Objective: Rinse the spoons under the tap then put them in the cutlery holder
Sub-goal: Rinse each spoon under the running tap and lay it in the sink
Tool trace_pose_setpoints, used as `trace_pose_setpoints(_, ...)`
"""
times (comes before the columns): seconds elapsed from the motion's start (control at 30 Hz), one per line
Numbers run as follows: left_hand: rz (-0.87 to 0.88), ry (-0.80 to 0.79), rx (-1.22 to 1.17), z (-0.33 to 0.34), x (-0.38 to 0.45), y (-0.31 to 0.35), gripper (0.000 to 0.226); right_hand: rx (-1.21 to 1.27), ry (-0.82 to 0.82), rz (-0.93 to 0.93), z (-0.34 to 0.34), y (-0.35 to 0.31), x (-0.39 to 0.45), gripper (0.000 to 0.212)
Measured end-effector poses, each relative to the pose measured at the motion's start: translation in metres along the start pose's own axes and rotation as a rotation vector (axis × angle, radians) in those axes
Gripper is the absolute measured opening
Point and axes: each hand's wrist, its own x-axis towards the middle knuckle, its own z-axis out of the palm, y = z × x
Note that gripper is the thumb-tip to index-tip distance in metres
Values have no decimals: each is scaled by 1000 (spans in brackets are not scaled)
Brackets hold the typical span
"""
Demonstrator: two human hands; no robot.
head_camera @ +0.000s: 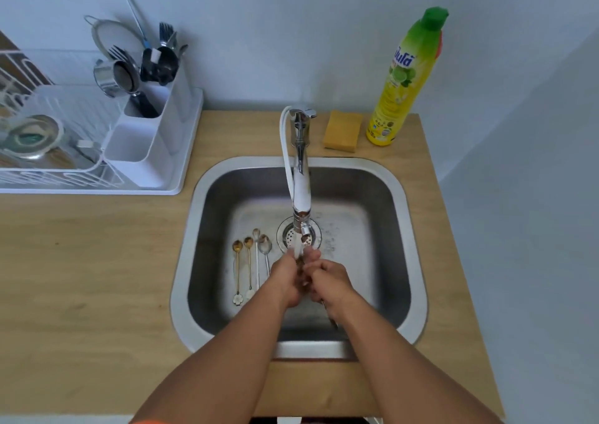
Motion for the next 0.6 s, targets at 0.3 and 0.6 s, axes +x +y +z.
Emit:
trace_pose_setpoints(0.3, 153, 15, 51, -24, -1, 6, 41, -286, 27, -49, 7, -4, -5, 19)
trace_pose_setpoints(0.6, 318, 22, 187, -19, 0, 1, 30, -319, 86, -145, 5, -1, -10, 10)
